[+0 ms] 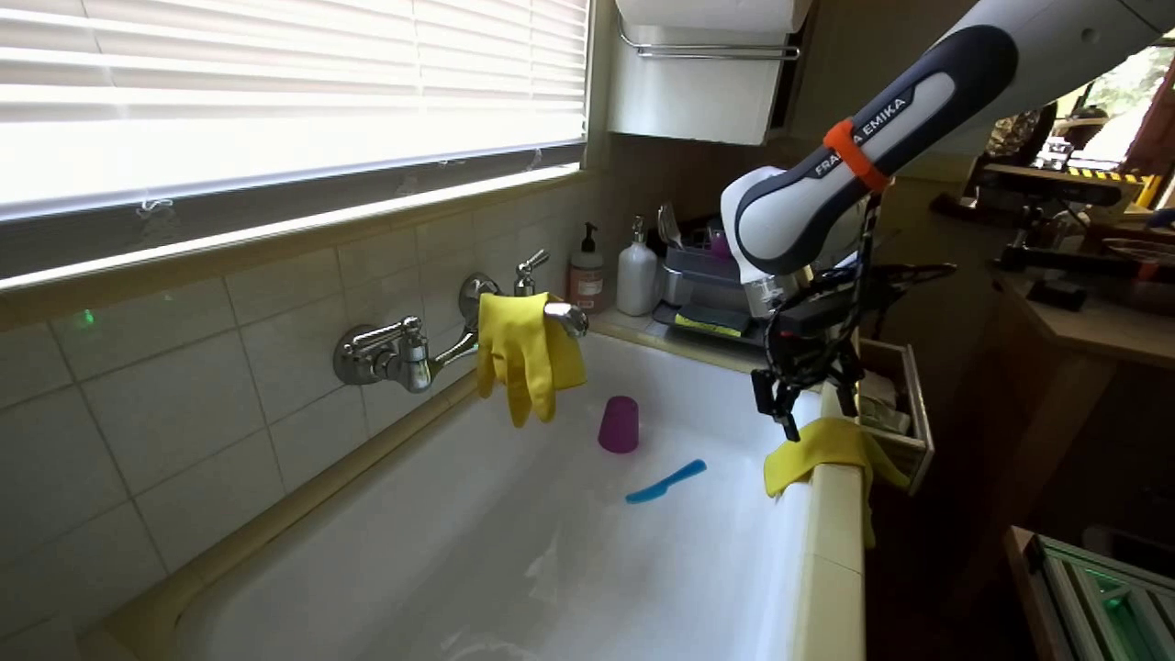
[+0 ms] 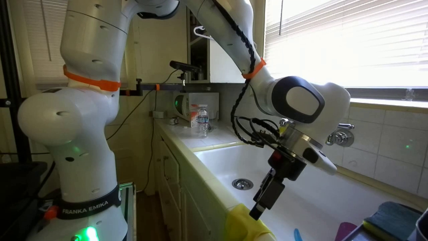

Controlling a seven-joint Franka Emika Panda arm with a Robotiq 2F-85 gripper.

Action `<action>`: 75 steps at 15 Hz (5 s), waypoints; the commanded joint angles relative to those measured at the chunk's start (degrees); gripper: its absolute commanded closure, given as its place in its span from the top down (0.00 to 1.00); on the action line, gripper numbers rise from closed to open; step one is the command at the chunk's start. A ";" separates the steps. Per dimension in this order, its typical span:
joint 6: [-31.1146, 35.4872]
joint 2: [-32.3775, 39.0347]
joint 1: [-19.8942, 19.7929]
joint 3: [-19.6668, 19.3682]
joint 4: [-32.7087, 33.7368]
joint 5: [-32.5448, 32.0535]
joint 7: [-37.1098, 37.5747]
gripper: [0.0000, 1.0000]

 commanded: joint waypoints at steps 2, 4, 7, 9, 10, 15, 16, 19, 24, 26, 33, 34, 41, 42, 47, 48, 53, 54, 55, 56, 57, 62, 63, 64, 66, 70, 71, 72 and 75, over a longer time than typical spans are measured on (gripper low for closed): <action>3.84 0.66 0.44 -0.54 -1.39 -0.08 1.67 1.00; 5.23 0.82 0.45 -0.60 -1.66 -0.12 1.75 0.94; 6.07 1.33 0.41 -0.74 -1.62 -0.02 1.71 0.68; 5.90 1.58 0.40 -0.77 -1.50 0.03 1.53 0.56; 5.78 1.67 0.41 -0.86 -1.42 -0.11 1.62 0.48; 5.09 1.53 0.01 -1.64 -1.08 -0.31 0.88 0.12; 4.89 1.55 -0.07 -1.66 -0.81 -0.06 0.69 0.05; 4.60 1.41 -0.09 -1.54 -0.51 0.06 0.25 0.00; 3.87 0.27 -0.30 -1.49 -0.52 0.64 -0.68 0.02; 3.71 -0.33 -0.37 -1.49 -0.46 0.89 -1.05 0.02; 3.67 -0.07 -0.18 -1.49 0.18 0.68 -0.84 0.02; 4.06 0.06 -0.11 -1.61 0.22 0.31 -0.36 0.02; 5.00 0.01 -0.41 -1.59 0.38 0.90 -1.11 0.69; 5.05 0.02 -0.42 -1.60 0.47 0.88 -1.13 0.76; 4.71 -2.02 -1.00 -1.42 0.00 1.45 -4.98 1.00; 4.73 -2.89 -1.17 -1.34 -0.59 1.42 -6.81 1.00; 5.17 -7.24 -1.72 -1.39 -4.13 0.80 -13.84 1.00; 5.54 -8.36 -1.83 -1.47 -5.34 0.67 -14.67 1.00; 5.81 -9.30 -1.94 -1.54 -6.34 0.62 -15.42 1.00; 6.12 -10.28 -2.10 -1.63 -7.43 0.61 -16.16 1.00; 6.55 -11.33 -2.28 -1.76 -8.74 0.67 -16.76 1.00; 9.66 -17.37 -3.29 -2.80 -15.52 -0.91 -17.91 1.00; 10.46 -18.61 -3.47 -2.89 -16.86 -1.62 -17.81 1.00; 11.53 -19.92 -3.60 -2.89 -18.37 -2.18 -18.04 1.00; 13.83 -21.94 -3.81 -2.76 -20.94 -3.30 -18.28 1.00; 14.22 -20.75 -3.65 -2.32 -20.20 -2.74 -17.78 1.00; 15.26 -21.43 -3.66 -2.25 -21.19 -2.73 -17.87 1.00; 15.71 -21.89 -3.67 -2.21 -21.80 -2.73 -17.92 1.00; 16.03 -22.46 -3.69 -2.17 -22.36 -2.72 -18.04 1.00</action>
